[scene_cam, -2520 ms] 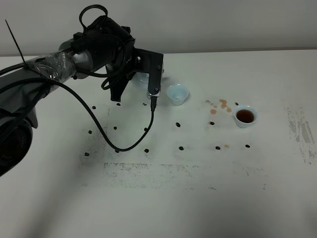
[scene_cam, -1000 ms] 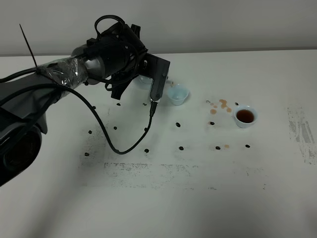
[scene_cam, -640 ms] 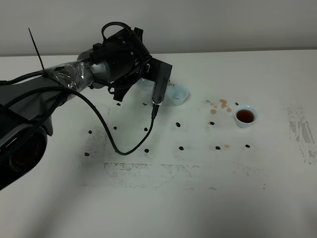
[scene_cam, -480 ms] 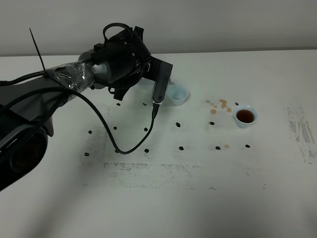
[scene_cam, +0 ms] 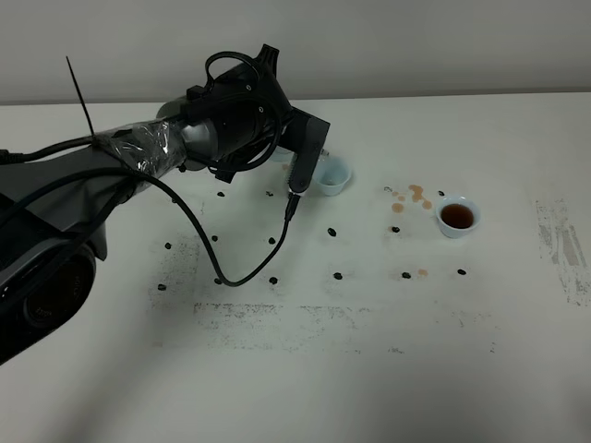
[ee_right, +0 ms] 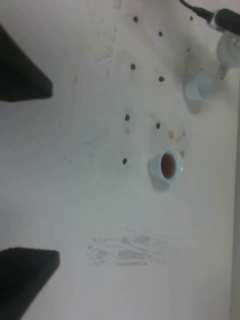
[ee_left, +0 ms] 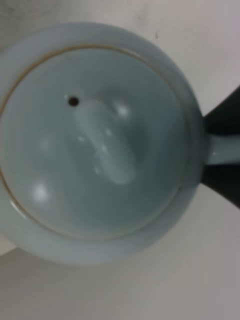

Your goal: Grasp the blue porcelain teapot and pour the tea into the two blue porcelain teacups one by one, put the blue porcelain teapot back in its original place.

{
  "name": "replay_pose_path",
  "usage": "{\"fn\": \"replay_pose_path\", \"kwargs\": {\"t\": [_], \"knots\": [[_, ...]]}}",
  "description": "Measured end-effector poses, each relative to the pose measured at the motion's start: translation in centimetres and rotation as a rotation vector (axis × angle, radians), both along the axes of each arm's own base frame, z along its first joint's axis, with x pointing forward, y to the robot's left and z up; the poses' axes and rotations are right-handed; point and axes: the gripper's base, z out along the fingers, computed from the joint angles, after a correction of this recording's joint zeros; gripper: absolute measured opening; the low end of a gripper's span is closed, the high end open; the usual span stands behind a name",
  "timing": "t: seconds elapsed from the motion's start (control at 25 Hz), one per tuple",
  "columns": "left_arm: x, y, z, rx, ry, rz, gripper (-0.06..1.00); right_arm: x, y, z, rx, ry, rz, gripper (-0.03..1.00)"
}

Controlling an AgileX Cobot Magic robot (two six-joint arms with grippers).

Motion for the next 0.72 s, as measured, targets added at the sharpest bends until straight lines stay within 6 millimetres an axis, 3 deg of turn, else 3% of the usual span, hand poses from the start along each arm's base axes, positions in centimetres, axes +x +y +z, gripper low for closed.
{"fn": "replay_pose_path", "kwargs": {"t": [0.72], "knots": [[-0.07,-0.22,0.18,0.083,-0.008,-0.065,0.04,0.0,0.0,0.0,0.0,0.0,0.0,0.59]]}}
